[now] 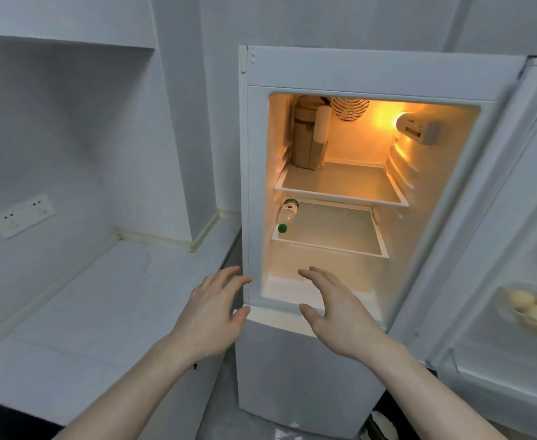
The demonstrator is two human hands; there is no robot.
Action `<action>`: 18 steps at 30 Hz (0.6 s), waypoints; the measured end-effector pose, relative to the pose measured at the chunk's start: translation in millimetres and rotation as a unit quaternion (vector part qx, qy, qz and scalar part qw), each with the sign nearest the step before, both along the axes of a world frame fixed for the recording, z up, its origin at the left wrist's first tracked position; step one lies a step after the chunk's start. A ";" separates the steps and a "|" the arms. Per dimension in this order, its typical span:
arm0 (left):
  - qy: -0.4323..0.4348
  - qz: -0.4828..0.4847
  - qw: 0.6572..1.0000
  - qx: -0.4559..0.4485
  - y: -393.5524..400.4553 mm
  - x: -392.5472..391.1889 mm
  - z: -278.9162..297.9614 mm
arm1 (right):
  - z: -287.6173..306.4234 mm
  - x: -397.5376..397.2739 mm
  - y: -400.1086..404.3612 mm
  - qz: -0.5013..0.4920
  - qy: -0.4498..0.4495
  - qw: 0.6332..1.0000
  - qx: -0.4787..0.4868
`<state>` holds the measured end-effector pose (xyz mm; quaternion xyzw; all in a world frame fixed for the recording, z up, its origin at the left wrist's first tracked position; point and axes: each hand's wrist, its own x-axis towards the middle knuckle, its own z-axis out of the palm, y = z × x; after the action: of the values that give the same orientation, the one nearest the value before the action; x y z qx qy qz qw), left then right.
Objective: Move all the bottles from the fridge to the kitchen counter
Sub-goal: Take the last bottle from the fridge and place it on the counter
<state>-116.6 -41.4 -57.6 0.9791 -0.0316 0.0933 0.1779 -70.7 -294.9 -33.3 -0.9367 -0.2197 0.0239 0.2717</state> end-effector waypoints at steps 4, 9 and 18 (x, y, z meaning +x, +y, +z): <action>0.018 -0.027 0.999 -0.002 -13.6 63.3 0.6 | 1.2 43.4 -10.7 -0.031 0.001 0.999 0.005; 0.023 -0.029 0.999 -0.003 -33.4 148.6 -4.4 | -4.4 111.0 -26.5 -0.047 0.005 0.999 0.009; 0.080 0.041 0.996 -0.009 -62.7 287.6 -29.1 | -18.8 230.6 -47.3 -0.048 0.035 0.998 0.026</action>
<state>171.1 -104.1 -86.7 0.9822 0.0237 0.0222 0.1851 159.9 -342.2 -52.1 -0.9372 -0.1658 0.0378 0.3046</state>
